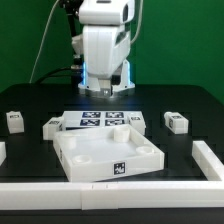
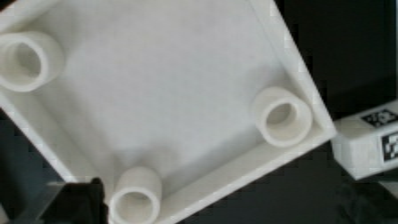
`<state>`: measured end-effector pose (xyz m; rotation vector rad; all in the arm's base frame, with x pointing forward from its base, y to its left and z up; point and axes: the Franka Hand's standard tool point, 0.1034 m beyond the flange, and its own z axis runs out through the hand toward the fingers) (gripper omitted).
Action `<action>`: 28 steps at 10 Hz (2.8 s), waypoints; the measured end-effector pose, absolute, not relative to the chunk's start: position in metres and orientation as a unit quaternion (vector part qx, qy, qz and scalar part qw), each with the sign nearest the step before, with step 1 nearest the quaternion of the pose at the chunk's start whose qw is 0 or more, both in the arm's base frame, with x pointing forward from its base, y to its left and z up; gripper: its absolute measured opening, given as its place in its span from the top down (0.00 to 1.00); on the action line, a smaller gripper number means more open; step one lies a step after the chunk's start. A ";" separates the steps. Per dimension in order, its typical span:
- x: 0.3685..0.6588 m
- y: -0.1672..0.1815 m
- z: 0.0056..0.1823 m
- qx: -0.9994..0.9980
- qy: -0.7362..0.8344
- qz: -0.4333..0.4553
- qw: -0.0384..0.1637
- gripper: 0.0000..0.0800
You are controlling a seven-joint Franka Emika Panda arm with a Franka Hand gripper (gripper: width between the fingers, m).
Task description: Assemble one leg
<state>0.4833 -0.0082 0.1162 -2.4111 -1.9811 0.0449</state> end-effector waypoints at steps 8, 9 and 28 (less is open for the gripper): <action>0.468 -0.030 0.076 -0.661 -0.750 0.005 0.020 0.19; 0.462 -0.036 0.063 -0.634 -0.773 0.004 0.023 0.19; 0.440 -0.040 0.011 -0.613 -0.788 0.033 0.054 0.70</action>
Offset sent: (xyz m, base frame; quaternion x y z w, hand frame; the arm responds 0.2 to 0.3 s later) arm 0.0000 0.0000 0.0000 0.0000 0.0000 0.0000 1.0000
